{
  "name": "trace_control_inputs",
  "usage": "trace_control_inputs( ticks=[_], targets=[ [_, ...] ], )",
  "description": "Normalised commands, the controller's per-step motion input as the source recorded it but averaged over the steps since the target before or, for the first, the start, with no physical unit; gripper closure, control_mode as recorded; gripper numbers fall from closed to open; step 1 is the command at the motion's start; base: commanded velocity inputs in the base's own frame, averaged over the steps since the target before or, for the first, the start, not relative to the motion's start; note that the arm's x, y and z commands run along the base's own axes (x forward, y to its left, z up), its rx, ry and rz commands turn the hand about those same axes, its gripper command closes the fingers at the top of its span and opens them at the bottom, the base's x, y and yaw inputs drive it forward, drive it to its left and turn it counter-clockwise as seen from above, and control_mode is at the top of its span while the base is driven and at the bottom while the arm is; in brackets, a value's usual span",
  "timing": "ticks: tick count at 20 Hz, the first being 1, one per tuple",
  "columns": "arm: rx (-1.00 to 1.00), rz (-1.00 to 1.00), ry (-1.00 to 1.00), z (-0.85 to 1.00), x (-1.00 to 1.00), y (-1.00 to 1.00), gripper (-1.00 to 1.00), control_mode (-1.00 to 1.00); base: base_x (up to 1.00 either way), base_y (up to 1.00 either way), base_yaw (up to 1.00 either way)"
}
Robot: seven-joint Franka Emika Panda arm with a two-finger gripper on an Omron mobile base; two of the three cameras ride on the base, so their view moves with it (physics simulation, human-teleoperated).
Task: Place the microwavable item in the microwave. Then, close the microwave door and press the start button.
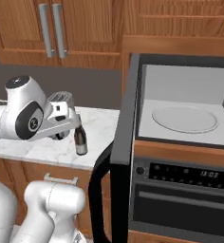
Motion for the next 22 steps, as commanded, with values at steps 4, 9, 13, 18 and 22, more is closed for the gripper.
trace_control_inputs(
  ticks=[4, 9, 13, 18, 22],
  targets=[
    [0.00, 0.00, 0.00, 0.00, 0.00, 0.00, 1.00, 1.00, -1.00, 0.06, -0.02],
    [0.00, 0.00, 0.00, 0.00, 0.00, 0.00, 1.00, 1.00, -1.00, -0.23, -0.12],
    [0.00, 0.00, 0.00, 0.00, 0.00, 0.00, 1.00, 1.00, -0.94, -0.86, -0.18],
    [0.00, 0.00, 0.00, 0.00, 0.00, 0.00, 1.00, 1.00, -0.56, -1.00, -0.17],
    [0.00, 0.00, 0.00, 0.00, 0.00, 0.00, 1.00, 1.00, -0.40, -1.00, -0.13]
  ],
)
